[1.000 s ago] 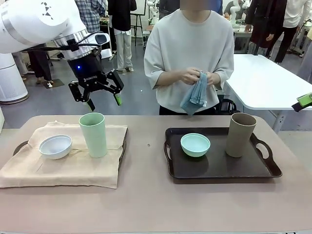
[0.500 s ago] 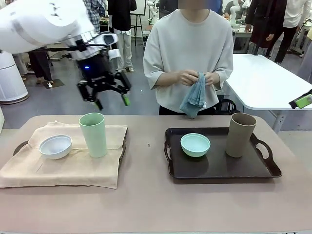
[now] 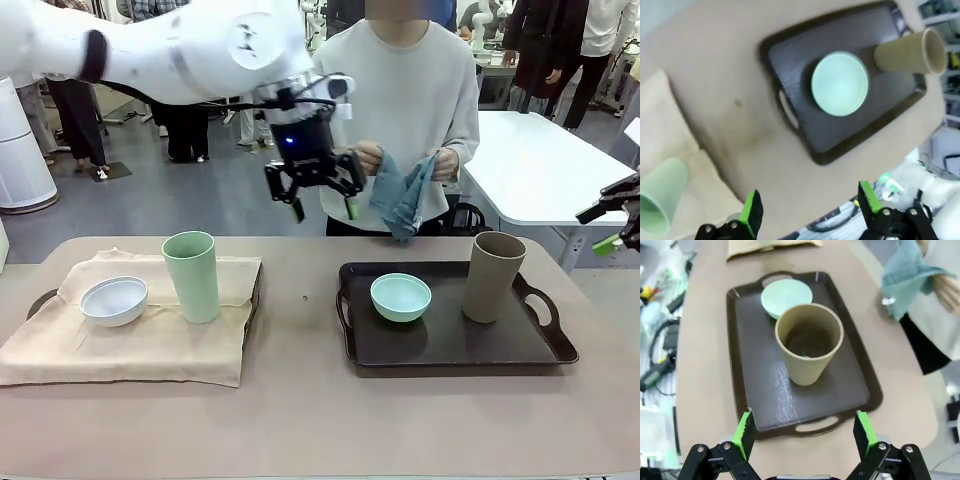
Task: Set up a tray with a mat and arrange the tableware.
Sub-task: Pick up the Picnic Bowl and Reusable plastic cup from the Handle tray in front of the human's position and hold them in the air.
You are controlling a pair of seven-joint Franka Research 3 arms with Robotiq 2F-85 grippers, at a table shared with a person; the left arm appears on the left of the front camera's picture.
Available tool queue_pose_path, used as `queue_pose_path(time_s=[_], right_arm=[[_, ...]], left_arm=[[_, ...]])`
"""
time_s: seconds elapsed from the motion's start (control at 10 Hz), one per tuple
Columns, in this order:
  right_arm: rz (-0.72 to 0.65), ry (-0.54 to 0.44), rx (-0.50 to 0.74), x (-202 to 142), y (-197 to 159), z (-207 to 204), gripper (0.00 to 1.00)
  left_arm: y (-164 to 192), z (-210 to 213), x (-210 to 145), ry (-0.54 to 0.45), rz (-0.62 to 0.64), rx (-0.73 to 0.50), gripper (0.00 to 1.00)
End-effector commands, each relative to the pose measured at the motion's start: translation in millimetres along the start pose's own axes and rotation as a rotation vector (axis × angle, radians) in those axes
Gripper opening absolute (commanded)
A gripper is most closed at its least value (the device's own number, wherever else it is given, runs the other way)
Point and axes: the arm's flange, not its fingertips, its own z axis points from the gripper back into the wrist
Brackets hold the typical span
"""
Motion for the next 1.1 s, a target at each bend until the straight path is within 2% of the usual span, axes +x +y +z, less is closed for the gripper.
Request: queue_pose_path(time_s=[0.0, 0.2, 0.3, 0.7, 0.8, 1.0], right_arm=[[0.06, -0.073, 0.069, -5, -1, -17, 1.0], [0.104, -0.022, 0.097, -1, 0, -24, 1.0], [0.063, -0.03, 0.058, -5, 2, -19, 1.0], [0.063, -0.03, 0.058, -5, 2, -19, 1.0], [0.069, -0.029, 0.067, -7, 2, -19, 1.0], [0.014, -0.025, 0.121, -15, -12, -47, 1.0]], left_arm=[[-25, -6, 35, -0.018, 0.015, 0.038, 1.0], [-36, -22, 41, 0.026, 0.012, 0.035, 1.0], [-24, -20, 25, -0.005, -0.008, 0.01, 1.0], [-24, -20, 25, -0.005, -0.008, 0.01, 1.0], [-28, -21, 35, -0.007, -0.001, 0.009, 1.0], [-39, -44, 32, -0.073, -0.007, 0.14, 1.0]])
